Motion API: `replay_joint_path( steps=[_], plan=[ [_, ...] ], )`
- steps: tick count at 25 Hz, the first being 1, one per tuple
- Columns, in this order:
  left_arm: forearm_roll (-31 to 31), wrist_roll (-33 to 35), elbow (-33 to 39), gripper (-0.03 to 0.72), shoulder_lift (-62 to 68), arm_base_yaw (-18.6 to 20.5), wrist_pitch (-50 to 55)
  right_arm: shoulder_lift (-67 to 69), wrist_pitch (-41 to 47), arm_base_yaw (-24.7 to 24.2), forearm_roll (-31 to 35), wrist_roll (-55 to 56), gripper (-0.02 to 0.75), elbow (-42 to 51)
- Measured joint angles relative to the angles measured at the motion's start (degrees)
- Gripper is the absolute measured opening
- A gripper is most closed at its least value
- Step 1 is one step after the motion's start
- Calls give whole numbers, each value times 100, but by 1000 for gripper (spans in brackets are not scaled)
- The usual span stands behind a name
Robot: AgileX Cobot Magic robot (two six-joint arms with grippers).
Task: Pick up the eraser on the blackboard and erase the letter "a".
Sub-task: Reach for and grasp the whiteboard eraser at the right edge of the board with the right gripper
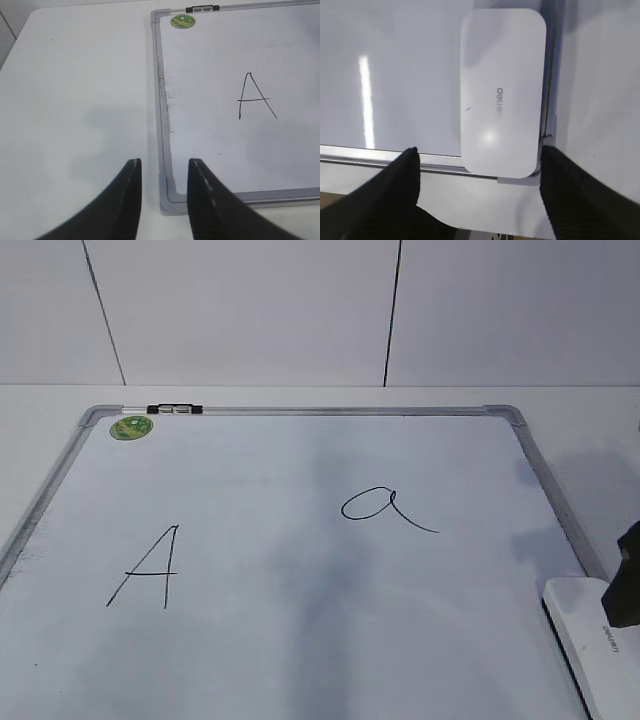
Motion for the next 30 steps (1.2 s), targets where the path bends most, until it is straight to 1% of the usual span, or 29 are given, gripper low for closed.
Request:
replay_joint_path(
  steps=[15,22,30],
  plan=[
    [0,0,0,235,0,0,0,0,89,0,9,9,595,0],
    [0,0,0,235,0,0,0,9,114,0,-2,-121,659,0],
    [0,0,0,235,0,0,0,416,79,0,-52,-154,667,0]
  ],
)
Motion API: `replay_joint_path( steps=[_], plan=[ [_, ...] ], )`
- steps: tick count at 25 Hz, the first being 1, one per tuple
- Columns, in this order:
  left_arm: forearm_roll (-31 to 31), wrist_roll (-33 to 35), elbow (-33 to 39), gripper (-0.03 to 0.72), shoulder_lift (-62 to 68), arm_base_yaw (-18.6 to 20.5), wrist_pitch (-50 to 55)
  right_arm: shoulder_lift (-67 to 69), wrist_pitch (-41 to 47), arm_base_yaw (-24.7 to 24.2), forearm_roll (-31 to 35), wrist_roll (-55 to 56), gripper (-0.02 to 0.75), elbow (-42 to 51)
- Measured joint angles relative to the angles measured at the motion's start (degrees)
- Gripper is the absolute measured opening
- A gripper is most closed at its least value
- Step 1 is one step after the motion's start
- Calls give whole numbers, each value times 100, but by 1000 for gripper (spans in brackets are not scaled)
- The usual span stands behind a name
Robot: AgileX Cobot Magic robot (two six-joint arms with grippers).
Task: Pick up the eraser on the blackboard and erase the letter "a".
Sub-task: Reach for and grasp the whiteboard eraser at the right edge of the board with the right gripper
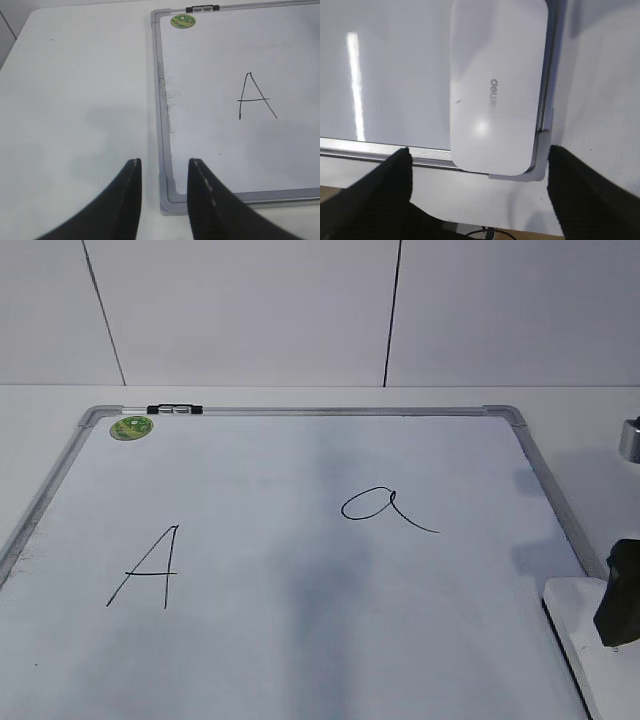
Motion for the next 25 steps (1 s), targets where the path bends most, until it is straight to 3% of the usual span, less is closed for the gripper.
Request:
replay_joint_path(
  steps=[14,25],
  plan=[
    [-10,0,0,235,0,0,0,663,-230,6,-39,0,666,0],
    [-68,0,0,235,0,0,0,842,-474,304,-361,451,657,-4]
  ],
)
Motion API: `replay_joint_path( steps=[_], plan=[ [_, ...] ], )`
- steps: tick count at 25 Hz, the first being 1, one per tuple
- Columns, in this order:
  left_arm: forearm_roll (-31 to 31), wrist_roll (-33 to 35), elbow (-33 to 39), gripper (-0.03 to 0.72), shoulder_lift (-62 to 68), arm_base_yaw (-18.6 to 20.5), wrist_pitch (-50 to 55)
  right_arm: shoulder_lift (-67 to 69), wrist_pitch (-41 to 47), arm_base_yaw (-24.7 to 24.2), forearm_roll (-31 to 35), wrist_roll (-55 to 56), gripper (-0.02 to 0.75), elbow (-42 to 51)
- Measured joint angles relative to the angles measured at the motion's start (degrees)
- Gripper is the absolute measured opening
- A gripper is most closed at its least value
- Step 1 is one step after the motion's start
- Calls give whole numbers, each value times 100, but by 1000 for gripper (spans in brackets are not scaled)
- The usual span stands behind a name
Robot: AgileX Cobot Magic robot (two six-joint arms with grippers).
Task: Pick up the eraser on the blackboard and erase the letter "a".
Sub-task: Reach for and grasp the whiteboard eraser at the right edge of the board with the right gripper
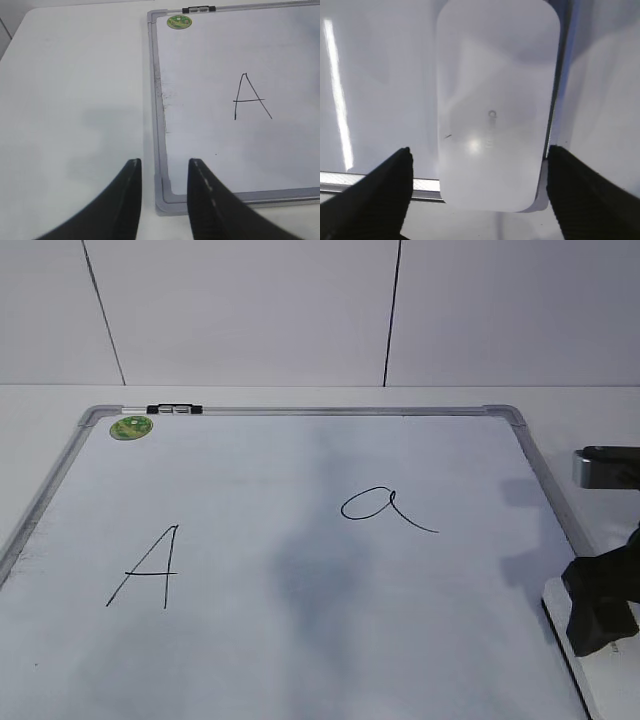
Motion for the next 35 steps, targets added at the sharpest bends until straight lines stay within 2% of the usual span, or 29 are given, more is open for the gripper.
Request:
replay_joint_path(
  steps=[11,35],
  plan=[
    [-94,0,0,235,0,0,0,117,-11,0,-141,51,651,0],
    [-94,0,0,235,0,0,0,422,-302,0,-4,-136,646,-9]
  ],
)
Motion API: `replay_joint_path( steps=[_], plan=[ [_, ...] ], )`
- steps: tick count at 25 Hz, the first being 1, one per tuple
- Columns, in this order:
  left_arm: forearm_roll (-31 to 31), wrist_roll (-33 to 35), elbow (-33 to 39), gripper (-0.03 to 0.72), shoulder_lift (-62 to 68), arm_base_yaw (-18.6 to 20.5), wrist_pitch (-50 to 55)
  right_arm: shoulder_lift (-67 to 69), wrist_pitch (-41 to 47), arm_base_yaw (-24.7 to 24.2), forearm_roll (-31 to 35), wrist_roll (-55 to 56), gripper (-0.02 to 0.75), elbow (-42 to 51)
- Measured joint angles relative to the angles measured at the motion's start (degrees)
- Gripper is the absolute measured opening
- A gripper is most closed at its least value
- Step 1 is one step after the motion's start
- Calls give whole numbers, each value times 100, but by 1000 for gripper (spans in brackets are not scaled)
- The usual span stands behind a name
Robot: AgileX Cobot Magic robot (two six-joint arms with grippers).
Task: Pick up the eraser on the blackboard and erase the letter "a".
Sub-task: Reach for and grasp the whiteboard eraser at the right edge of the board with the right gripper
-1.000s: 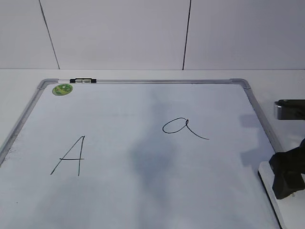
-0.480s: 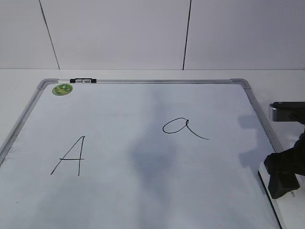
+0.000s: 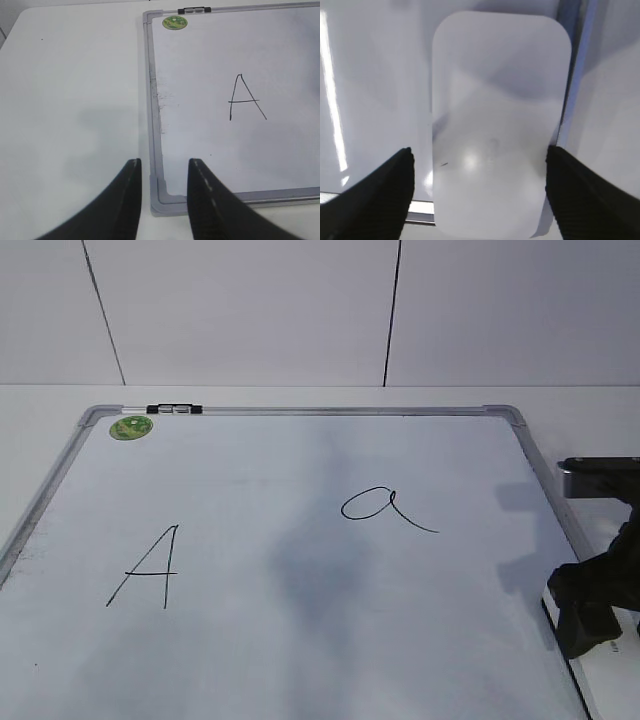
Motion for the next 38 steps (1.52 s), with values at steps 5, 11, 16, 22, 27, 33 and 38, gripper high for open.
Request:
replay_joint_path(
  steps=[5,11,16,22,27,33,38],
  plan=[
    [0,0,0,235,0,0,0,0,-26,0,-33,-22,646,0],
    [-13,0,0,235,0,0,0,0,34,0,-88,-33,646,0],
    [-17,0,0,235,0,0,0,0,71,0,-123,-42,646,0],
    [-17,0,0,235,0,0,0,5,71,0,-150,-42,646,0],
    [-17,0,0,235,0,0,0,156,46,0,-150,-42,646,0],
    [-26,0,0,235,0,0,0,190,-106,0,-159,-42,646,0],
    [-26,0,0,235,0,0,0,278,-137,0,-159,-42,646,0]
  ],
)
